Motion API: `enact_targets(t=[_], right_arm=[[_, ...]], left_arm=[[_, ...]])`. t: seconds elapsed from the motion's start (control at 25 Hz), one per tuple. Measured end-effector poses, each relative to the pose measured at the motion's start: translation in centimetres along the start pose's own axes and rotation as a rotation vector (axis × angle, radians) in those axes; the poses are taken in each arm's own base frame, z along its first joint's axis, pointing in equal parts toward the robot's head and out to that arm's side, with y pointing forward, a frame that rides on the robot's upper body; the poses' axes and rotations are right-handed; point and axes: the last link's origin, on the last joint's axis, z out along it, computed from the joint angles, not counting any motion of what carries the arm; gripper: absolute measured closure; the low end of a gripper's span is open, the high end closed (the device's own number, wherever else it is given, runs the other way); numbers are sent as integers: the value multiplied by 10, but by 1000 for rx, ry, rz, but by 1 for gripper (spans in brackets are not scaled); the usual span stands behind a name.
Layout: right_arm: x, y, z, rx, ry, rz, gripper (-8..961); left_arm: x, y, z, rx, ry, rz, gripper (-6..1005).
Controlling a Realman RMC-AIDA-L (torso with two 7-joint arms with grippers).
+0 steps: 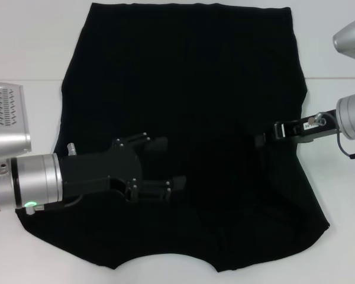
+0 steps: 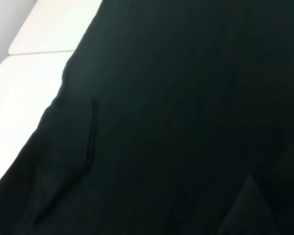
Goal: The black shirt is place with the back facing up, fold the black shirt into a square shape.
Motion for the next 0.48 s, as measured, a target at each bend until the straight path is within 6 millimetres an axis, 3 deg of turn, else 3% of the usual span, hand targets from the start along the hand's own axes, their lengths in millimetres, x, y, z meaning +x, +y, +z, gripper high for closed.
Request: enact_targets(t=[0.4, 0.48], right_arm=[[-2, 15, -5, -120, -9, 15, 858], [-2, 13, -8, -119, -16, 22, 765]], left_arm=[[0, -7, -9, 53, 17, -27, 120], [0, -9, -11, 65, 22, -38, 120]])
